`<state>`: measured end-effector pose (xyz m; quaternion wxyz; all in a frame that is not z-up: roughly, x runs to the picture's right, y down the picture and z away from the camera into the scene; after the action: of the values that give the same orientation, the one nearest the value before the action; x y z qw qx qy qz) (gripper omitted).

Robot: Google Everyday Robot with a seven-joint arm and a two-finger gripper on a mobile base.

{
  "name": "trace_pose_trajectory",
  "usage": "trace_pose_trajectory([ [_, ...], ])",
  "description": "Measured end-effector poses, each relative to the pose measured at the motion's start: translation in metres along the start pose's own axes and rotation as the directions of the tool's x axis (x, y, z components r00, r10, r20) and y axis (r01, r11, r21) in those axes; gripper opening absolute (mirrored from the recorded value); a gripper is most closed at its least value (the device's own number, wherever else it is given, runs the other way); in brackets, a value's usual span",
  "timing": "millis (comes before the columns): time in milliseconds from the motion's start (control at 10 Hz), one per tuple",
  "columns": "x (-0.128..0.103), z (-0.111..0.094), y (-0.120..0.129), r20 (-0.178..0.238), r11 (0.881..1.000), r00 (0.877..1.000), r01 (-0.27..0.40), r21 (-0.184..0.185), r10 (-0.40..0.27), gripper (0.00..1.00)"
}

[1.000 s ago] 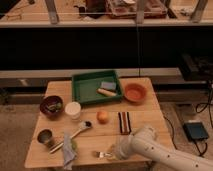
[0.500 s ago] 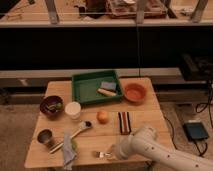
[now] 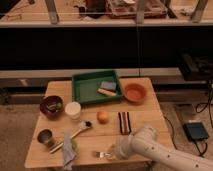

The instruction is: Place fork in red bowl

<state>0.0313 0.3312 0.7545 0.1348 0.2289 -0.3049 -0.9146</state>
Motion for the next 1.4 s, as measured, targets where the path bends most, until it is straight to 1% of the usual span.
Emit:
trace_pose_trajectory([
  [100, 0.0, -0.003, 0.0, 0.007, 1.0, 1.0, 0.002, 0.001, -0.002, 0.0],
  [200, 0.004, -0.013, 0.0, 0.007, 1.0, 1.0, -0.001, 0.0, 0.001, 0.0],
  [500, 0.028, -0.049, 0.002, 0.001, 1.0, 1.0, -0.001, 0.001, 0.001, 0.0],
  [600, 0.032, -0.057, 0.003, 0.001, 1.0, 1.0, -0.004, -0.001, 0.004, 0.0],
  [700, 0.035, -0.061, 0.004, 0.0, 1.0, 1.0, -0.003, -0.002, 0.003, 0.0],
  [800, 0.031, -0.061, 0.008, 0.001, 1.0, 1.0, -0.022, -0.02, 0.022, 0.0],
  [1000, 0.016, -0.07, 0.03, 0.005, 0.996, 0.998, -0.068, -0.064, 0.069, 0.0],
  [1100, 0.003, -0.081, 0.049, 0.006, 0.991, 0.995, -0.098, -0.094, 0.099, 0.0],
  [1300, -0.036, -0.115, 0.089, 0.0, 0.975, 0.988, -0.156, -0.159, 0.158, 0.0],
  [1400, -0.051, -0.127, 0.102, 0.001, 0.967, 0.983, -0.178, -0.181, 0.182, 0.0],
])
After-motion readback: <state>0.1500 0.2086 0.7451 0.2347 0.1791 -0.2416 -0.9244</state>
